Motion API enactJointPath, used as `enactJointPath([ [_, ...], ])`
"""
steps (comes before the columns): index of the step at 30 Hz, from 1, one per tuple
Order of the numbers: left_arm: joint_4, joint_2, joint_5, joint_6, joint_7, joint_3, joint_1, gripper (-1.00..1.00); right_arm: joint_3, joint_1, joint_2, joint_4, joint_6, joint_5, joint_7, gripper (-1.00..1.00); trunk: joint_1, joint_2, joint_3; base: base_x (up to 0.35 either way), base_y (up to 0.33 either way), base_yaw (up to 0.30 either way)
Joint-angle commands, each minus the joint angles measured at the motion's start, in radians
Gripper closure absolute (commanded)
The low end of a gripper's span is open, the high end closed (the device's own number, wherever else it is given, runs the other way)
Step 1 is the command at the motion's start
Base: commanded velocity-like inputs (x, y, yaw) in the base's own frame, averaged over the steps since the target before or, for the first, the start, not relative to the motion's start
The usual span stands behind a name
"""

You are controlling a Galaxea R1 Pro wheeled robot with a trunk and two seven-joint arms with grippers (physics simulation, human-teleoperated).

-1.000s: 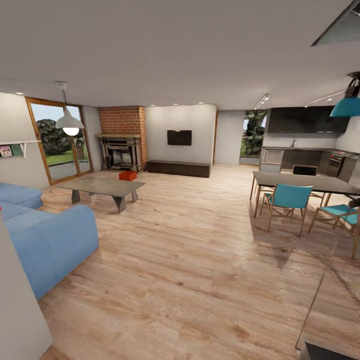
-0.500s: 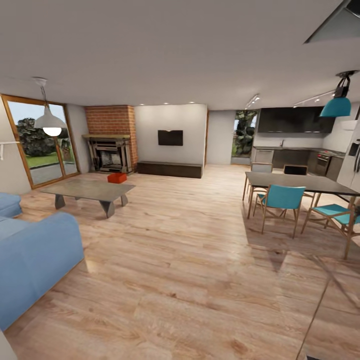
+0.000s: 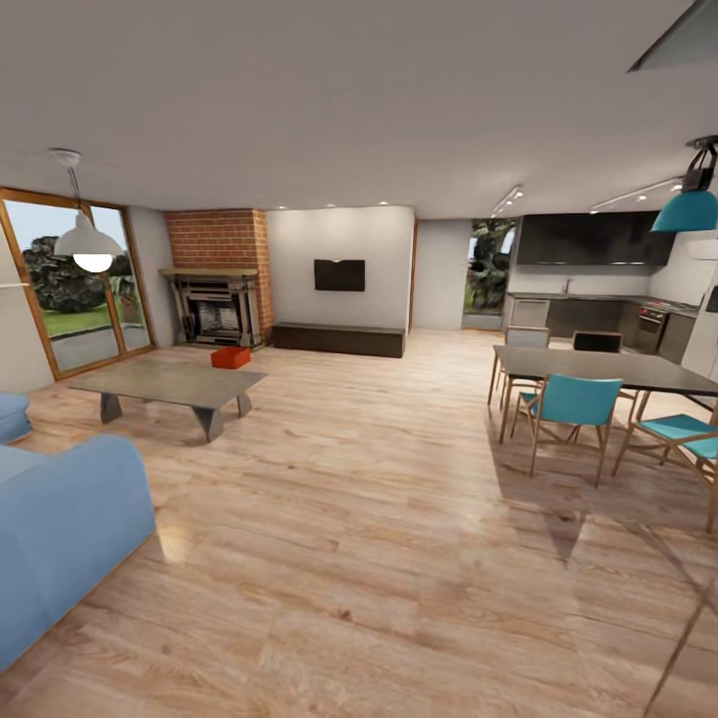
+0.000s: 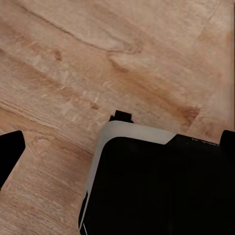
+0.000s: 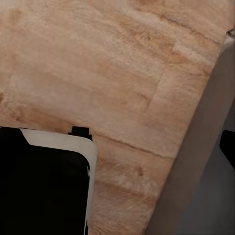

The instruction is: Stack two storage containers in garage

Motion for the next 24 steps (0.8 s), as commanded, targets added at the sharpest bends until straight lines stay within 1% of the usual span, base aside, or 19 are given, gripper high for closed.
enactJointPath([
  [1,0.0,0.0,0.003,0.002,0.002,0.006,0.0,-1.0,0.006,-0.001,0.0,0.003,-0.005,-0.001,-0.003,-1.0,0.001,-0.001,0.0,0.323,0.0,0.0],
  [24,0.0,0.001,0.003,0.0,0.001,0.006,0.0,-1.0,0.008,-0.001,0.001,0.003,0.004,-0.001,-0.003,-1.0,0.001,-0.001,0.0,0.323,0.0,0.0],
])
